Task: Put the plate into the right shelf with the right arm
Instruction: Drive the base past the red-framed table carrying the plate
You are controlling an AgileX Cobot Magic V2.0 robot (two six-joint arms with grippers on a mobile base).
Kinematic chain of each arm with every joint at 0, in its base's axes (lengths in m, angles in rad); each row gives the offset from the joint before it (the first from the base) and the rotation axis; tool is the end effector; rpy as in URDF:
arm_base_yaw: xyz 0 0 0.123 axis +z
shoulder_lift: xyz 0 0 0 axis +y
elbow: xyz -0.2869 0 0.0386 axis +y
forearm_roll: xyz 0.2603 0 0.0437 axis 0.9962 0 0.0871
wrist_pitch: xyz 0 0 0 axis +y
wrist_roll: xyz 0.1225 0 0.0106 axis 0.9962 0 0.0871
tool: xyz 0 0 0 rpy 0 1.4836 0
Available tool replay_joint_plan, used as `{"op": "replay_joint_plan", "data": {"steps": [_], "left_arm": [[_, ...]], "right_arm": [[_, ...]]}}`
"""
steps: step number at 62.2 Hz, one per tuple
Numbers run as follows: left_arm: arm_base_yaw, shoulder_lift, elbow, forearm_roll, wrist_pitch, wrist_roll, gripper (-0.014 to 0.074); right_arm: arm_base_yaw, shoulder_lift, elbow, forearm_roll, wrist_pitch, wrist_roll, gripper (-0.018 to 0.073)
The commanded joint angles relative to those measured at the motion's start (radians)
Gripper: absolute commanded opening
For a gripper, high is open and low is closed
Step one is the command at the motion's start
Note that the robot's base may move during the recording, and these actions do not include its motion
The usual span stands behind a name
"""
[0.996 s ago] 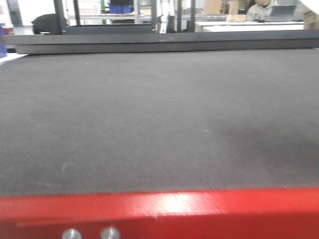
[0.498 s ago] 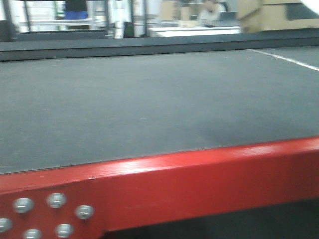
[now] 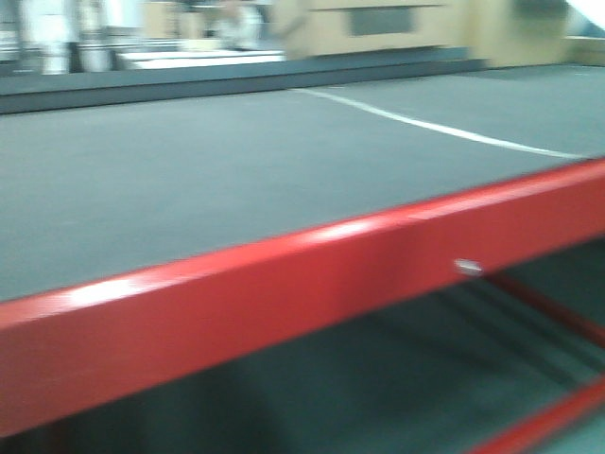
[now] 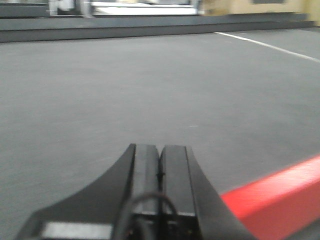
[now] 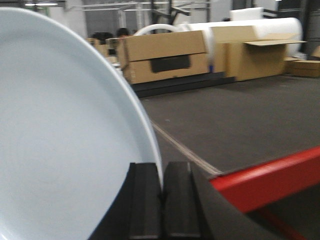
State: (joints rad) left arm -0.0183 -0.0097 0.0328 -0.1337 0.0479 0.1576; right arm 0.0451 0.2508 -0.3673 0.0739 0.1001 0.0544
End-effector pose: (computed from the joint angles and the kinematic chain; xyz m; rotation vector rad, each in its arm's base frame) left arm 0.0969 -0.0026 0.1984 0.0379 1.5537 -0.0004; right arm 0.1073 0.0058 0.3179 0.0548 1.4676 0.1462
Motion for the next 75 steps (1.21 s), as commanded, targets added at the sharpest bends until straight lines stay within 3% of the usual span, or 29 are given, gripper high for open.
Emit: {"op": "replay_joint_plan", "data": {"steps": [1, 75], "left_arm": [[-0.002, -0.01, 0.01, -0.008, -0.09, -0.007, -0.0128], [-0.002, -0.01, 0.01, -0.008, -0.09, -0.007, -0.0128]], "right_arm": [[-0.009, 0.007, -0.028, 0.008, -0.1, -0.007, 0.0051], [-0.009, 0.007, -0.028, 0.008, -0.1, -0.007, 0.0051]]}}
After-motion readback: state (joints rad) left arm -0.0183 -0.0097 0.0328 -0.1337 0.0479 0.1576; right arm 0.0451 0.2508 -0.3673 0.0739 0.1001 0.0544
